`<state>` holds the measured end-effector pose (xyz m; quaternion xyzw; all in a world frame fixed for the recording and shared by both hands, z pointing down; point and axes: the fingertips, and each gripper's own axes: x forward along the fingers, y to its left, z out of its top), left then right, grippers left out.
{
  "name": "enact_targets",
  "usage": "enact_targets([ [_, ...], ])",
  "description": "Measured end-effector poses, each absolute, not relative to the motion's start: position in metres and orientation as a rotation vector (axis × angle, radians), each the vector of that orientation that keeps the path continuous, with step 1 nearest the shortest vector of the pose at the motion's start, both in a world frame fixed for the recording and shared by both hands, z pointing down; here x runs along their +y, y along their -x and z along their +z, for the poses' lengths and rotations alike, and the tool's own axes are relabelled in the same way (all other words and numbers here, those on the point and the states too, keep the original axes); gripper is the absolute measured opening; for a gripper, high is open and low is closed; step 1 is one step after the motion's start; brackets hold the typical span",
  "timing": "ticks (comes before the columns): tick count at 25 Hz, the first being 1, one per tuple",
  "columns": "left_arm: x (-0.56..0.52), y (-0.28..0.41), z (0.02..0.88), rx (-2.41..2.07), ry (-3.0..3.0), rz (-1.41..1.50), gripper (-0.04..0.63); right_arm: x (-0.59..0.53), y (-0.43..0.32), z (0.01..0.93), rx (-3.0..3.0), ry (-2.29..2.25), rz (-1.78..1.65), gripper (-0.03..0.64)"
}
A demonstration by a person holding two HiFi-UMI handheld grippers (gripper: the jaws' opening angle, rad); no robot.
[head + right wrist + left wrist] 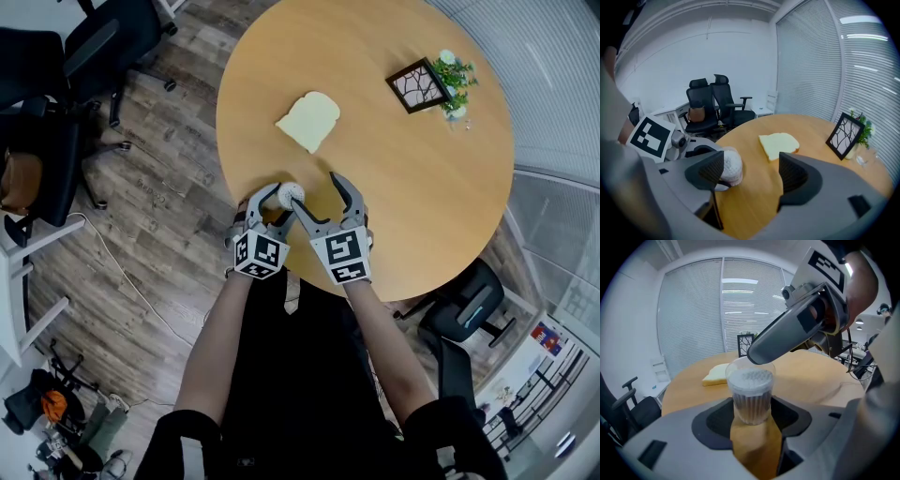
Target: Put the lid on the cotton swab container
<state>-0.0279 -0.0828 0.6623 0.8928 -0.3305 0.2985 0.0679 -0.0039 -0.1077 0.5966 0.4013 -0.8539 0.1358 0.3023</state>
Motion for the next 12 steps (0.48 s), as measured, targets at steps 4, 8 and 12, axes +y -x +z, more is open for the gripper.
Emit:
enact_targets([
  [4,-0.0823,0.0274,0.6622,-0.995,-2.694,0.904,0.247,-0.1084,0.0023,0.5998,-2.259,-1.068,0.353,0.334],
  [8,-0.0824,0.0277,0.661,-0.996,-2.694,0.901,0.245,-0.1087,0.0025,0.5998,-2.266,-1.076,0.367,0.334],
  [12,-0.0824,0.0274,0.6616,-0.995,-2.694,0.903,0.245,-0.1083,0.0015,0.6002,-2.273,-1.092,0.371,0.336],
])
